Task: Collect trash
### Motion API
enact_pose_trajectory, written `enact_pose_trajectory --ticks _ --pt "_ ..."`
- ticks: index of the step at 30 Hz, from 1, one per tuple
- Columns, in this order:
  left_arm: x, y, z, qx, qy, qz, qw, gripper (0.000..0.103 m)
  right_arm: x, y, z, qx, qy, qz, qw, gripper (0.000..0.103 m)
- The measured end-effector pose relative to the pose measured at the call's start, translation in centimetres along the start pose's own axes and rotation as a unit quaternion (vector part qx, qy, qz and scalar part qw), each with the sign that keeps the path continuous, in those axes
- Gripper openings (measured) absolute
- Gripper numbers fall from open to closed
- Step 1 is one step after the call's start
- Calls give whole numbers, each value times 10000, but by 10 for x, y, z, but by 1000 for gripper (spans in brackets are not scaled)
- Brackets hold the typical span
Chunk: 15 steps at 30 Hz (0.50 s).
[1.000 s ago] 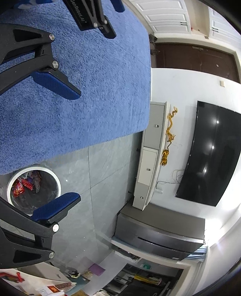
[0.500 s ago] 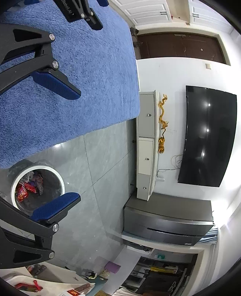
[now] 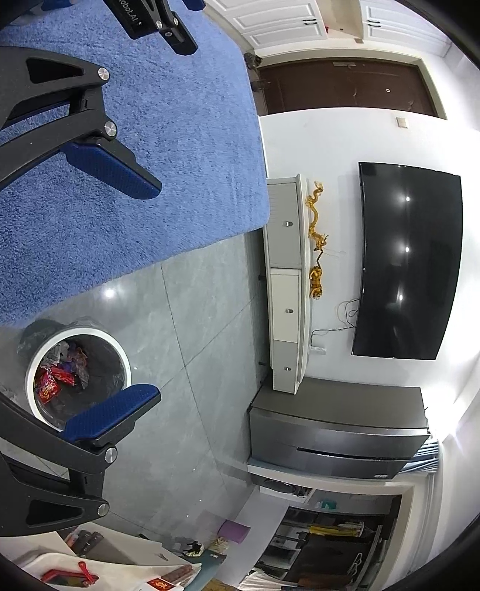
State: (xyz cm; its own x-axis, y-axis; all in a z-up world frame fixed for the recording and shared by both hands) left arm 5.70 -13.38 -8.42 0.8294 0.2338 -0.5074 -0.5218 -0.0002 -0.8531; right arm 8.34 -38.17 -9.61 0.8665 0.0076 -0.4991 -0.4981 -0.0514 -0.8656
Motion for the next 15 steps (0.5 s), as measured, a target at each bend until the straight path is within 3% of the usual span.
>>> enact_pose_trajectory --ticks 15 --pt "-25 -3 0 -73 26 -170 9998 84 -28 -4 -11 143 -3 -279 9995 102"
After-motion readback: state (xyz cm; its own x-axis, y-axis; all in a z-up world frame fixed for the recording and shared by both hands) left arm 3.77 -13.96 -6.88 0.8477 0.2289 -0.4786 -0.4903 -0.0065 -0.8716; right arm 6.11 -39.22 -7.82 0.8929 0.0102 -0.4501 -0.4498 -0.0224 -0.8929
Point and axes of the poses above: each gripper's, at about its wrist camera, not at the fingertips, and x roughly the way its jaws point, z to its left, y to its underside, the point moved 5 cm from there along x, roughly the way its jaws point, and after that the axes turned 3 degrees about -y, right-handed, at the moved point
